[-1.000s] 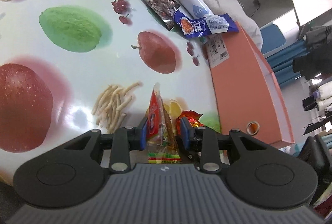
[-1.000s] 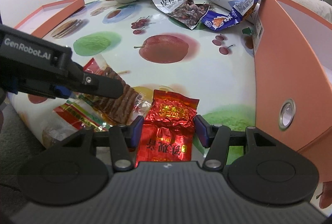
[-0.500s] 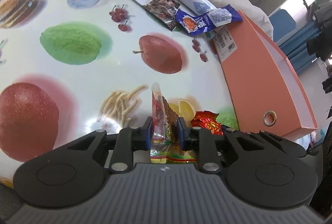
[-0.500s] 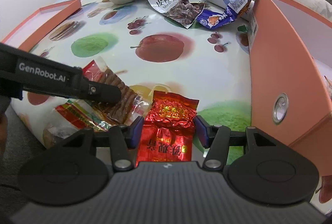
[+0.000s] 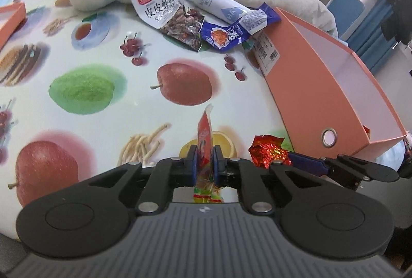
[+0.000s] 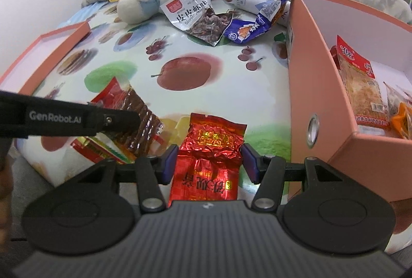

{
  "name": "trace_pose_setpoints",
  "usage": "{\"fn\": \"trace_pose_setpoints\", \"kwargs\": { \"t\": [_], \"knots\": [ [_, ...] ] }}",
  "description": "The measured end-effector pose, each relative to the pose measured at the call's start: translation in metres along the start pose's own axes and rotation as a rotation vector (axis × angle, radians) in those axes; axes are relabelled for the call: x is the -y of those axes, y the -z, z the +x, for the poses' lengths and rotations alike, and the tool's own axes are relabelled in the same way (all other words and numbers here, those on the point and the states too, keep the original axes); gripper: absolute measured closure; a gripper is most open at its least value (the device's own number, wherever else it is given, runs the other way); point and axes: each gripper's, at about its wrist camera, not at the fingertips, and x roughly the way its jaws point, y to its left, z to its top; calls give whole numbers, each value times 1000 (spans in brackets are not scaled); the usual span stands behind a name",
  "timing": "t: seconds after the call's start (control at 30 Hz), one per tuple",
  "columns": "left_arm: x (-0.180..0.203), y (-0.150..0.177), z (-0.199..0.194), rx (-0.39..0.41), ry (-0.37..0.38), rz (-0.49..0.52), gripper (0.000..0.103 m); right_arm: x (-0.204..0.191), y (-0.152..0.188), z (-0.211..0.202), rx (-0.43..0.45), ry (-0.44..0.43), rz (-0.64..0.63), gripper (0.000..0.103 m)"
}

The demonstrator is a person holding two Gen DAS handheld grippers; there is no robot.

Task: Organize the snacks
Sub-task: 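Lift both held packets and carry them toward the pink box, then lower both packets into the pink box and open both grippers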

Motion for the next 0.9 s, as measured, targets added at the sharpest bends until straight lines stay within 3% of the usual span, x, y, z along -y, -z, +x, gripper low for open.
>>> {"fn": "trace_pose_setpoints", "kwargs": {
  "t": [0.43,0.9],
  "knots": [
    [11,-22,-20,29,-47,36,95,-4,-16,-25,50,-34,27,47],
    [27,-67,-63,110,-58,36,95,0,-62,-74,185,-32,25,47]
  ]
}}
